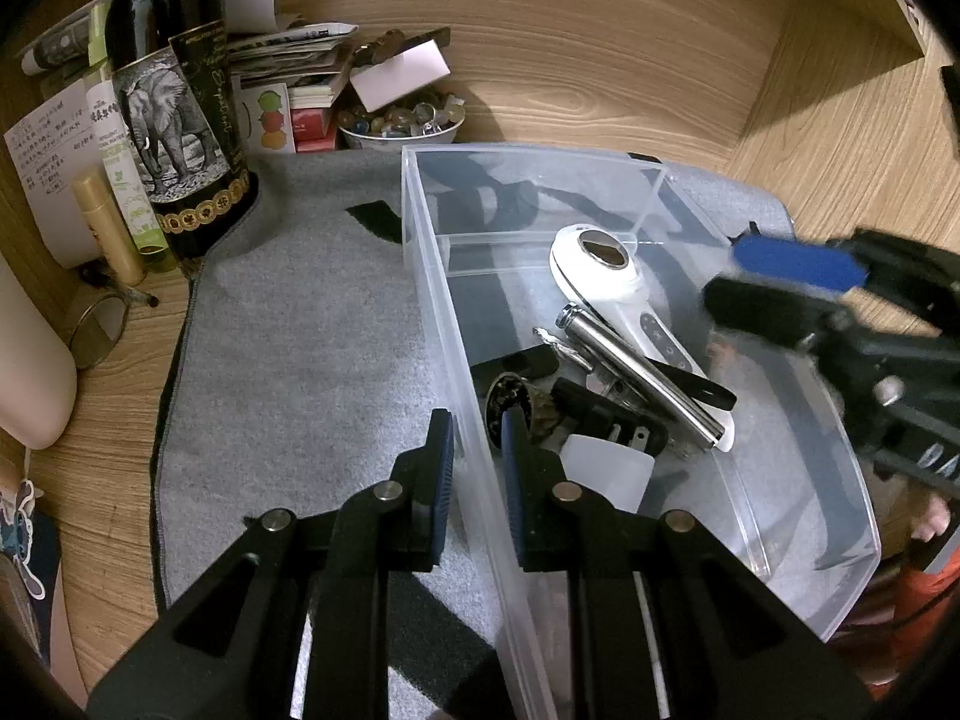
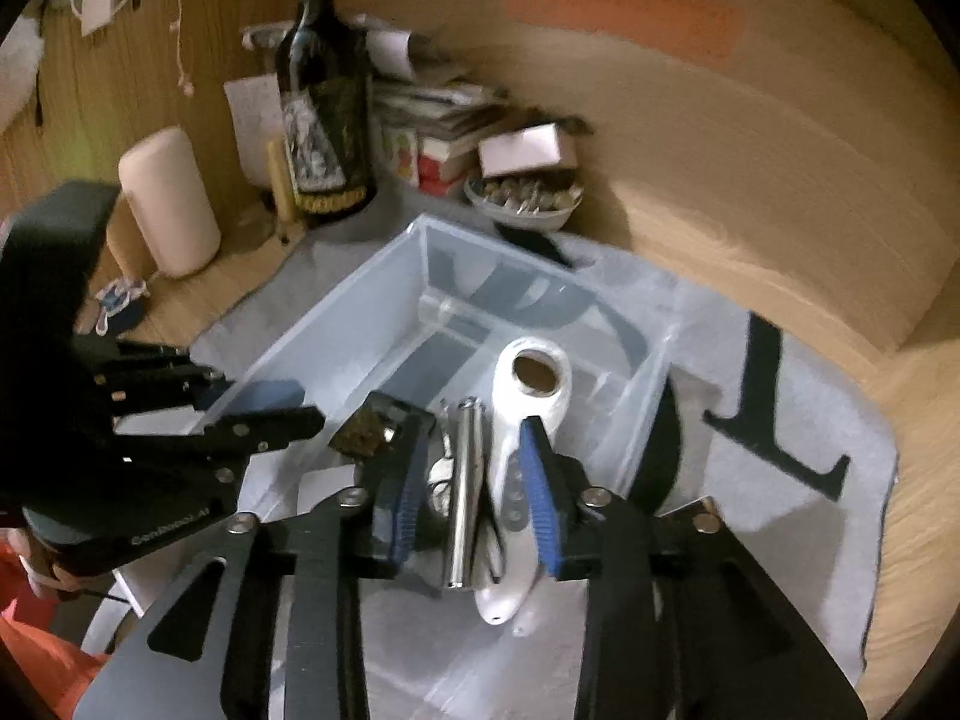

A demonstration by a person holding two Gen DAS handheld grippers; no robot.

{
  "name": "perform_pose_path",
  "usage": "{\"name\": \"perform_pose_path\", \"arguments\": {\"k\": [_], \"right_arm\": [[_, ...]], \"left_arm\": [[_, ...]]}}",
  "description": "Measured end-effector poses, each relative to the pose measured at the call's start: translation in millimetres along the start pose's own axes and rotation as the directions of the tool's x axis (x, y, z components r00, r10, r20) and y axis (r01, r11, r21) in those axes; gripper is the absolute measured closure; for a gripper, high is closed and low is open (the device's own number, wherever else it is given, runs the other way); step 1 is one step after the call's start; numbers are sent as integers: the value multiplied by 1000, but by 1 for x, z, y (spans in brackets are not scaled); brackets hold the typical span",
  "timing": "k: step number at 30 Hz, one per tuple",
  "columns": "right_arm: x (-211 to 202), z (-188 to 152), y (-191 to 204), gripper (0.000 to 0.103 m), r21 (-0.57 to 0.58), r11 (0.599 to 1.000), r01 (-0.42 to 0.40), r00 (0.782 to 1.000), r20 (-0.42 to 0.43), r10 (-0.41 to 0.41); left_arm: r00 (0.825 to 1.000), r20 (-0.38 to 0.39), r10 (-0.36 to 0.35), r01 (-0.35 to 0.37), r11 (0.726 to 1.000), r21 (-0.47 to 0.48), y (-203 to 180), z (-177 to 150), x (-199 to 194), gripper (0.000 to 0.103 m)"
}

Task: Organize rigid objects
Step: 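Carry the silver tube with the right gripper and release it into the box, then lower the right gripper onto the dark cylindrical battery and close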

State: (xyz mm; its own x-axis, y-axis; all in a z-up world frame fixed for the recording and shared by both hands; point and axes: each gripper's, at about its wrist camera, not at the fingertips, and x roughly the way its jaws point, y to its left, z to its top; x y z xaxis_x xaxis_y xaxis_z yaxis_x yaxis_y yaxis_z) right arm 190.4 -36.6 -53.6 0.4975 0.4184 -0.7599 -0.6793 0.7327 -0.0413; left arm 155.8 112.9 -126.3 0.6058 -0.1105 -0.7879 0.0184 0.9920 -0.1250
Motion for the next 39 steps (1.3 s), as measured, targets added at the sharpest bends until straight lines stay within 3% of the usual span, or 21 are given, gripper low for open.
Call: {"name": "perform_pose_path", "arguments": {"k": [8,14,20,26,29,39], "right_arm": [[-38,2,-32,41,67,988,136,982,121,-143],[-39,-9,-71,34,156,966,206,971,89,-222],[-11,-34,-90,32,183,960,214,977,-29,-212],[21,-64,-87,32,140,979,146,981,-145,-126],[30,-70,-85,26,114,984,137,979,-165,-118],[57,-63,-98,22,86,992,96,978,-194,-77]], "left_arm": [[1000,0,0,0,1000,0,0,0,0,88],[1000,0,0,0,1000,0,0,0,0,88],[1000,0,0,0,1000,0,0,0,0,88],[1000,-1,2,-2,1000,0,0,0,0,88],[1000,-1,4,-4,1000,1,0,0,0,88],[1000,-4,14,-14,1000,-1,-2,0,1,88]]}}
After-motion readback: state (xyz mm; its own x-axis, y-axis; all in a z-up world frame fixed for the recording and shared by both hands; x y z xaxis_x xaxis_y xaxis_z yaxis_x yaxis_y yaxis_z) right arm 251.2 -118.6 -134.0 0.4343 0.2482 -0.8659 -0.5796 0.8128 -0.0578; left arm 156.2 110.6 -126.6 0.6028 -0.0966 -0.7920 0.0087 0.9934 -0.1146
